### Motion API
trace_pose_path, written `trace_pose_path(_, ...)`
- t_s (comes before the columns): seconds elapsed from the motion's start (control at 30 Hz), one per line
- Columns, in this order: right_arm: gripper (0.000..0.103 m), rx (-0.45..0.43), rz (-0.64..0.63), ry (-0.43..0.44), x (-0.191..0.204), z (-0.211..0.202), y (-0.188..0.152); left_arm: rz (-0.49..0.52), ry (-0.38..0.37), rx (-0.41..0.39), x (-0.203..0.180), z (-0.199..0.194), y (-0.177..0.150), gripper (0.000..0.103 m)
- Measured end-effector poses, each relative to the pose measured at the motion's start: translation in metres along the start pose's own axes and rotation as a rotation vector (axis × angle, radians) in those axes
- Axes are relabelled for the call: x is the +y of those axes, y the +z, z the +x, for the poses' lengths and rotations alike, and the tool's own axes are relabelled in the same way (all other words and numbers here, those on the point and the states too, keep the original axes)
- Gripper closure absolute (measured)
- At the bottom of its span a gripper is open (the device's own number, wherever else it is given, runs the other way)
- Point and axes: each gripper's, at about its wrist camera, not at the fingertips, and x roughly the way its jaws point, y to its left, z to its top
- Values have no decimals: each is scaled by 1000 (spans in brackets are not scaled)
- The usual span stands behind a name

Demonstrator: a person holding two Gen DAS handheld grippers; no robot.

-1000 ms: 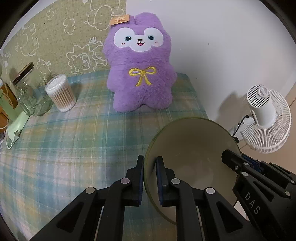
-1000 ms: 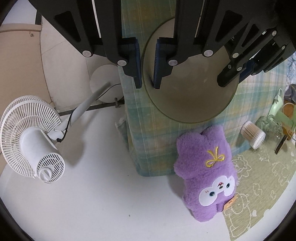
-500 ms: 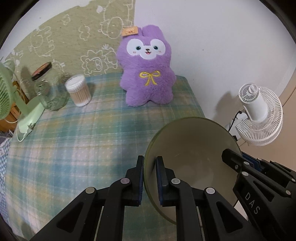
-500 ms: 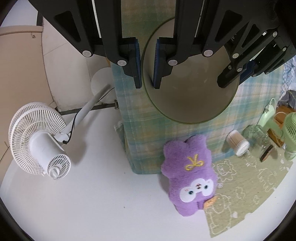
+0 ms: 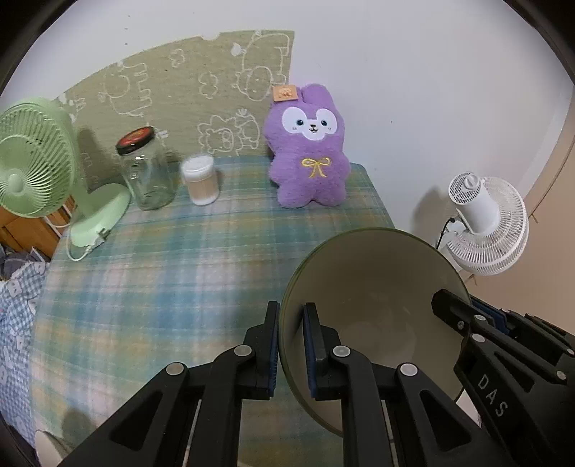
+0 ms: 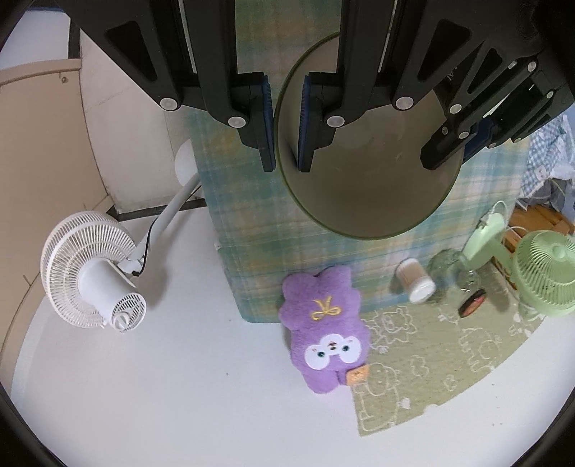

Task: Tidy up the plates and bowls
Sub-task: 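Lift the small bowl and carry it back toward the plate stack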

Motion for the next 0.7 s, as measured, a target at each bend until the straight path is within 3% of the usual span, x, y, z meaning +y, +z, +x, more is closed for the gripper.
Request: trace_pose_path(0.7, 88, -64, -33, -15, 123, -86, -62, -18, -23, -40, 106, -95, -54, 93)
